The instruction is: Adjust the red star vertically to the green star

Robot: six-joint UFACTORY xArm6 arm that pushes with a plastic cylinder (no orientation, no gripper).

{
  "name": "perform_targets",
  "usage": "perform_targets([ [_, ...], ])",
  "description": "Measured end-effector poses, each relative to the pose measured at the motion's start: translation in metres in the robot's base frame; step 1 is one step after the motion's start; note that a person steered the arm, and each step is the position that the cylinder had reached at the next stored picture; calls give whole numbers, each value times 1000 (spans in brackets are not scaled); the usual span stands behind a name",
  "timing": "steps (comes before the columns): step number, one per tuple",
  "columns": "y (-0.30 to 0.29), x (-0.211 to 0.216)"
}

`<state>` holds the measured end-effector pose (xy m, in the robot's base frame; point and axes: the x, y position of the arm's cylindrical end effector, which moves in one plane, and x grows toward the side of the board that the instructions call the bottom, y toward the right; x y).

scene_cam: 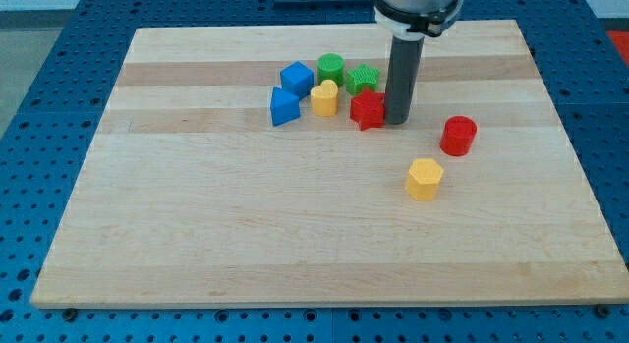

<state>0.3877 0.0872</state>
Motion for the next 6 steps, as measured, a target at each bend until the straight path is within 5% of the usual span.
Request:
perform_targets([
  [6,3,0],
])
